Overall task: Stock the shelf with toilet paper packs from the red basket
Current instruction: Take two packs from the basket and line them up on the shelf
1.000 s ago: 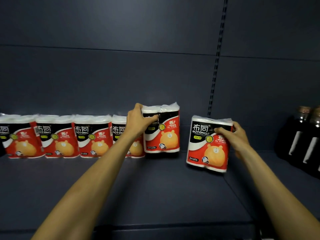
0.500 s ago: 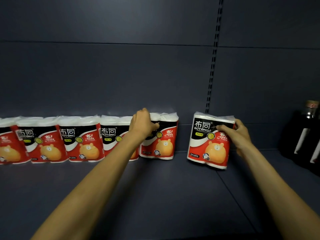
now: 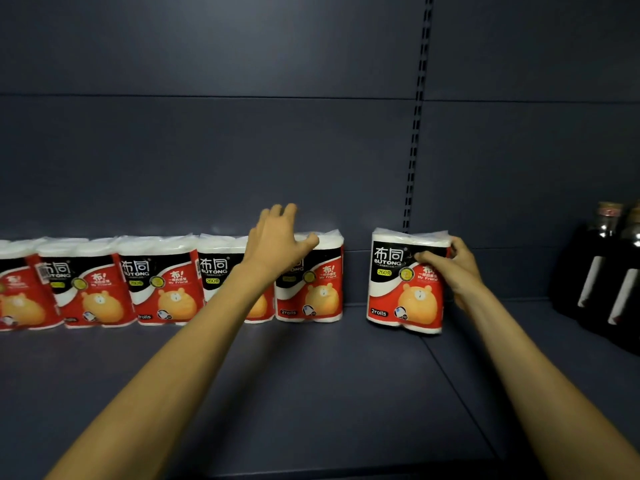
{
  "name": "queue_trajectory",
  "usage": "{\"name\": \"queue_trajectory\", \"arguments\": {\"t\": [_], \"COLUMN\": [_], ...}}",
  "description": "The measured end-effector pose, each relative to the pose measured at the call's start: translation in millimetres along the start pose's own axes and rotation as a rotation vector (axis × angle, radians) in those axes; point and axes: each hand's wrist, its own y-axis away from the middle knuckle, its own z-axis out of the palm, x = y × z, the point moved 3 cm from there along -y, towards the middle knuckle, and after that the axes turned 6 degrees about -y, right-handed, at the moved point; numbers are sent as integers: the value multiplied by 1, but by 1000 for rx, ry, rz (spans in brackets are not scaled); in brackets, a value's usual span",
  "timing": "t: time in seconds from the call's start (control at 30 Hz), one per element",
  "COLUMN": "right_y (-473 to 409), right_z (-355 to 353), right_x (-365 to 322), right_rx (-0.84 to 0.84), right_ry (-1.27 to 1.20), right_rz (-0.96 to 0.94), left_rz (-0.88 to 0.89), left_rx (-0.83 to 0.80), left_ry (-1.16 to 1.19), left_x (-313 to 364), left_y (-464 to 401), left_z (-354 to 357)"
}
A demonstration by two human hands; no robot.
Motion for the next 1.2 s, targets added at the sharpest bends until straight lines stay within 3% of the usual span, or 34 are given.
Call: {"name": "queue_trajectory", "arguments": {"t": [0.13,0.33,0.57,0.87,1.2], "right_y": [-4,-14,-28,-36,8], "right_z": [14,41,46,38,28], "right_x": [2,12,30,31,15], "right_rx": [-54,-127,-218,-248,-34], "right_ry": [-24,-63,-128,208,703], "right_rz": [24,28,79,-11,-66], "left_rz": [61,44,-2,-19,-34], "left_rx": [-211,-511,-507,-561,-573], "left_ry": [317,264,187,182,38], "left_x": [5,1,-11,-10,-31], "left_y": [18,41,47,54,69], "left_z": [-4,13,23,37,22]}}
